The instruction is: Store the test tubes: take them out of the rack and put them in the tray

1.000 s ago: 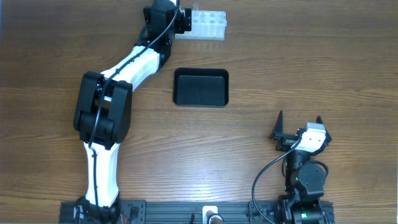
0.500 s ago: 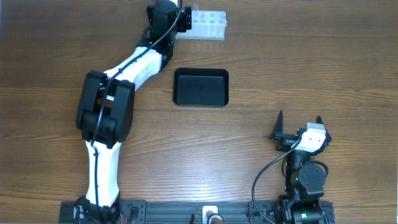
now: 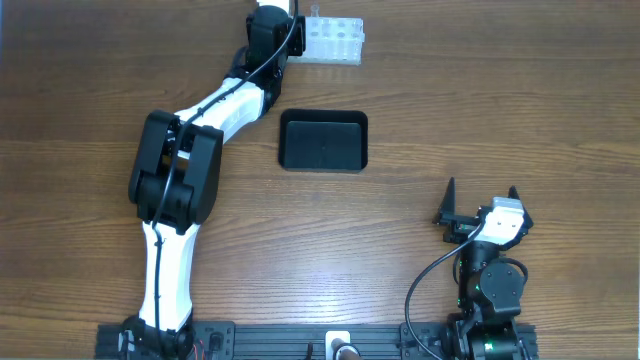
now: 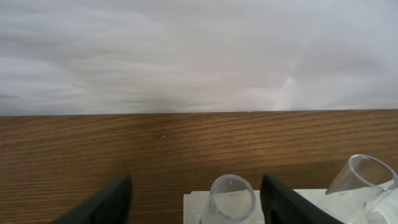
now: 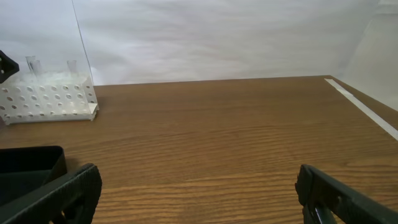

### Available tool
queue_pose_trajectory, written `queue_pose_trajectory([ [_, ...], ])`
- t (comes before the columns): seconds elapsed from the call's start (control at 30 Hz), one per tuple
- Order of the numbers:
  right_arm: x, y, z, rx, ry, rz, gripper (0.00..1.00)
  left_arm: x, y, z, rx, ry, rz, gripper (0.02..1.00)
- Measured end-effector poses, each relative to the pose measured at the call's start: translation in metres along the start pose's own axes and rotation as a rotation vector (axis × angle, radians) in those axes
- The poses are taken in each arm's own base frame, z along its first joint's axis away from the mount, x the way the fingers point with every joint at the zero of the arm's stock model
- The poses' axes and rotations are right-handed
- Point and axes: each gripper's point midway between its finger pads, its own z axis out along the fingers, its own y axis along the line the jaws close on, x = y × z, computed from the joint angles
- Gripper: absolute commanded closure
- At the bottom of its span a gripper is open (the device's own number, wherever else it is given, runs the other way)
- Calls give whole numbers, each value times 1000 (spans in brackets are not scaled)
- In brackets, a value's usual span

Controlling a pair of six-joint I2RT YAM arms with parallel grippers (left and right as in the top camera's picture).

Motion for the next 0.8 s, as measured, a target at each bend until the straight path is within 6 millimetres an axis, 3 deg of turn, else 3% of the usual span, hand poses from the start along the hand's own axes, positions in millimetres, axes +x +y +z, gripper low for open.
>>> queue_pose_trajectory([
  [0.17, 0, 0, 0, 0, 0, 1, 9, -1, -2, 0, 3, -4, -1, 540],
  [0.53, 0, 0, 0, 0, 0, 1, 7, -1, -6, -1, 9, -4, 3, 737],
  [0.8, 0, 0, 0, 0, 0, 1, 7, -1, -8, -1, 12, -4, 4, 796],
])
